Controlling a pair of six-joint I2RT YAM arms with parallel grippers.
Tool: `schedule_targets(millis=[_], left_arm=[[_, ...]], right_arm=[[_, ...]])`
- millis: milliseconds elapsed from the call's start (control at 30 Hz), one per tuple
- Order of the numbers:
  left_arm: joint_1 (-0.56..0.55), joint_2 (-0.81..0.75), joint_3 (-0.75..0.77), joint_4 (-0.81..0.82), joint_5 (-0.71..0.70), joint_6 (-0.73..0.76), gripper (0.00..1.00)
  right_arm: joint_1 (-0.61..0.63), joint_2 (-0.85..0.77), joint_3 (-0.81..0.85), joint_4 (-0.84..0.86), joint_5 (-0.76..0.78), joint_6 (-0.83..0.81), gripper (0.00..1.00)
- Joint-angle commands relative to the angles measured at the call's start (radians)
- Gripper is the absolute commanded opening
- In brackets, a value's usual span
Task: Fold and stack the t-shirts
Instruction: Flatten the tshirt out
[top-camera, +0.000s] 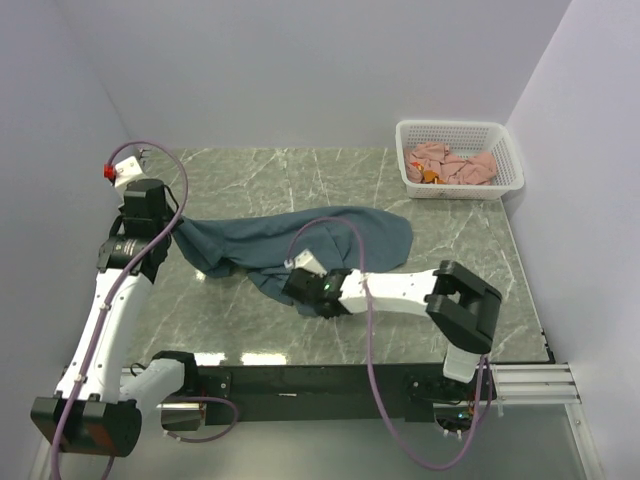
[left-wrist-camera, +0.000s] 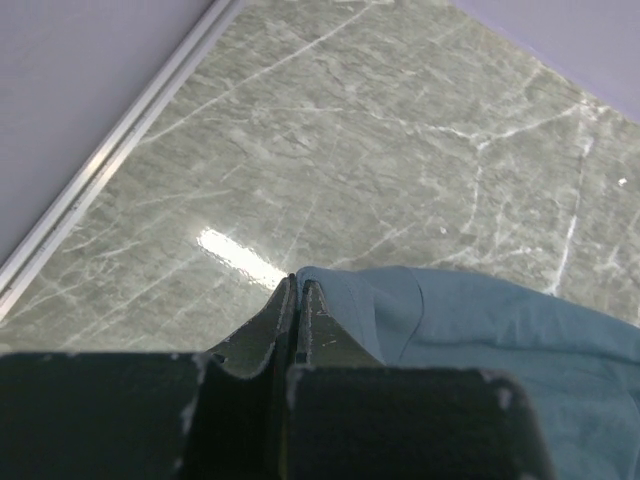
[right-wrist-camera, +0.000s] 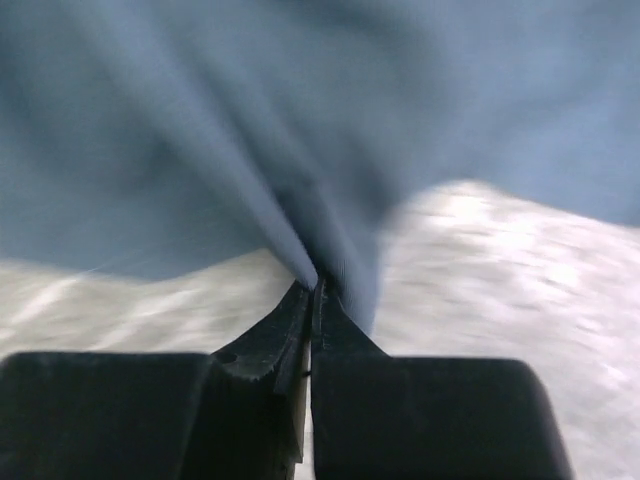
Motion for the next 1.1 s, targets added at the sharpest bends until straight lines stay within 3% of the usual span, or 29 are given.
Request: schedule_targets(millis=[0,167,233,400,500,567,667,833,900,1067], left_arm=[[0.023,0.054,0.089,0.066,-0.055,0.039,0.01],[0.064,0.152,0.27,0.086,-0.053,0.062,0.01],[0.073,0.204,0.395,0.088,-0.041,0.065,0.01],[0.098,0.31,0.696,0.089,-0.016,0.088,0.01],[0.098,0.327,0.886,0.097,-0.015,0.117,0.01],[0.098,0.307,0.962,0.138,-0.009,0.144,0.01],[0.098,0.215,0.953,0.218,0.014,0.172,0.01],[0.098,0.001,0.863,0.28,0.06,0.224,0.01],[0.098,-0.082,0.839,0.284,0.076,0.24,0.01],[0.096,-0.177,0.899,0.257,0.097,0.301,0.01]], right_arm=[[-0.156,-0.17,0.102,-0.082,0.15,-0.067,0.0],[-0.438,-0.296,0.313,-0.099,0.1,-0.209,0.0],[-0.552,-0.312,0.479,-0.105,0.071,-0.249,0.0],[-0.68,-0.28,0.898,-0.131,0.029,-0.41,0.0],[-0.714,-0.298,1.045,-0.097,0.026,-0.504,0.0],[-0.718,-0.33,1.068,-0.043,0.028,-0.58,0.0],[-0.715,-0.448,1.021,0.046,0.022,-0.641,0.0],[-0.715,-0.752,0.785,0.148,-0.134,-0.664,0.0],[-0.715,-0.859,0.71,0.139,-0.179,-0.656,0.0],[-0.715,-0.984,0.7,0.007,-0.322,-0.615,0.0]])
